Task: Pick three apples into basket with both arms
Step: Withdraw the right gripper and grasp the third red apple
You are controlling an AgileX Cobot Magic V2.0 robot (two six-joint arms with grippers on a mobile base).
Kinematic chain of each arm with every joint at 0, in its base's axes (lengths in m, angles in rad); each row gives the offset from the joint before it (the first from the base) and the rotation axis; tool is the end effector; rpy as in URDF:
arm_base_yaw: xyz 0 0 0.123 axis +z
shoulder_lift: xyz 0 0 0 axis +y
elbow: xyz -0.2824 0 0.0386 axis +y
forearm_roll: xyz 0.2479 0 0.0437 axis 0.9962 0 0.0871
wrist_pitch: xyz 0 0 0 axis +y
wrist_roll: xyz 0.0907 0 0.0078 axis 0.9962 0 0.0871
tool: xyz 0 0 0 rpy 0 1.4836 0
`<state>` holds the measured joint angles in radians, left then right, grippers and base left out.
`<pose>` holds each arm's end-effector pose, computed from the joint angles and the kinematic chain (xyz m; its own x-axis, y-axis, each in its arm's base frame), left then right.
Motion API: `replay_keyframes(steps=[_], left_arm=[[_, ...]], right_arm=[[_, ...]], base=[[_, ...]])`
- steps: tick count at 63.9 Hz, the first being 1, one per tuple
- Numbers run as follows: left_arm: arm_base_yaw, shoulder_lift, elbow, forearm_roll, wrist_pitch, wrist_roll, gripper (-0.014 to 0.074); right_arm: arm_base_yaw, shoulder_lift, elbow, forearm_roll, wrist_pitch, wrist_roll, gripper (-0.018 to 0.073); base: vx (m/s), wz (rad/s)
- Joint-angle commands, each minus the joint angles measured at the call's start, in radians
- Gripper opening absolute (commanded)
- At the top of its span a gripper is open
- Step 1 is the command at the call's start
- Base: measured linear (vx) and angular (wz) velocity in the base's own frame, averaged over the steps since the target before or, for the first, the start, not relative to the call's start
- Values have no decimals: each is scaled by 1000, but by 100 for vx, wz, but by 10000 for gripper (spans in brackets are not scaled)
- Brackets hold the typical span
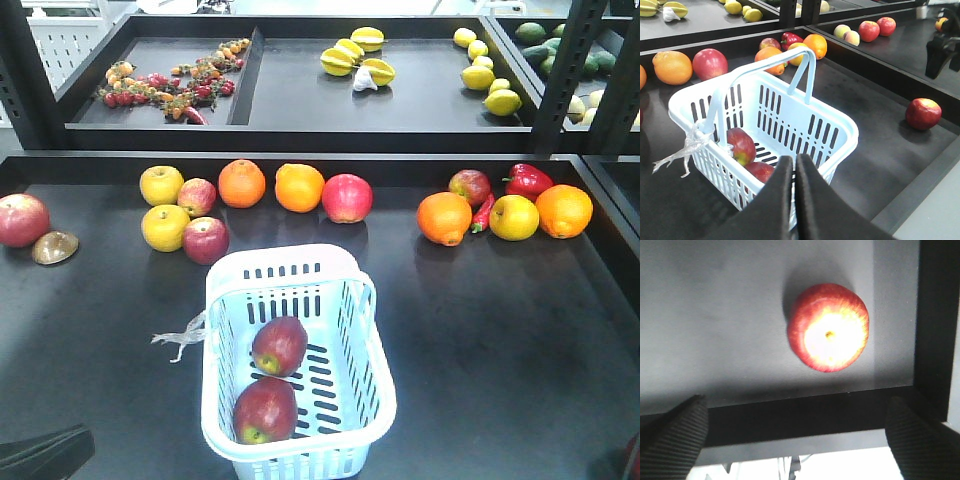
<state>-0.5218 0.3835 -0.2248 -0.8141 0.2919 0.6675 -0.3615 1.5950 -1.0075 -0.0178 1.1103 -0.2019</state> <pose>0.0684 -0.0614 0.2442 -0.3161 0.0411 -0.9478 0.6275 0.7584 -0.1764 0.2541 -0.0976 0.2124 -0.9877 0.1508 0.0422 0.1506 0.9886 -0.0073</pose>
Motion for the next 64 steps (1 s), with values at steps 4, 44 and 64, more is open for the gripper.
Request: replay_keyframes(steps=[4,44,64], left_arm=[[-1,6,-25,-24,-37,-4,-6],[-1,6,-25,-24,-14,-4,-6],[-1,6,-25,-24,-14,-4,-6]], right_arm=[[-7,43,-20,-56,-23,28,700],[-7,253,-20,-122,-138,123,667],[-8,343,-21,-175,-165,165,653]], base=[[0,0],[0,0],[0,0]])
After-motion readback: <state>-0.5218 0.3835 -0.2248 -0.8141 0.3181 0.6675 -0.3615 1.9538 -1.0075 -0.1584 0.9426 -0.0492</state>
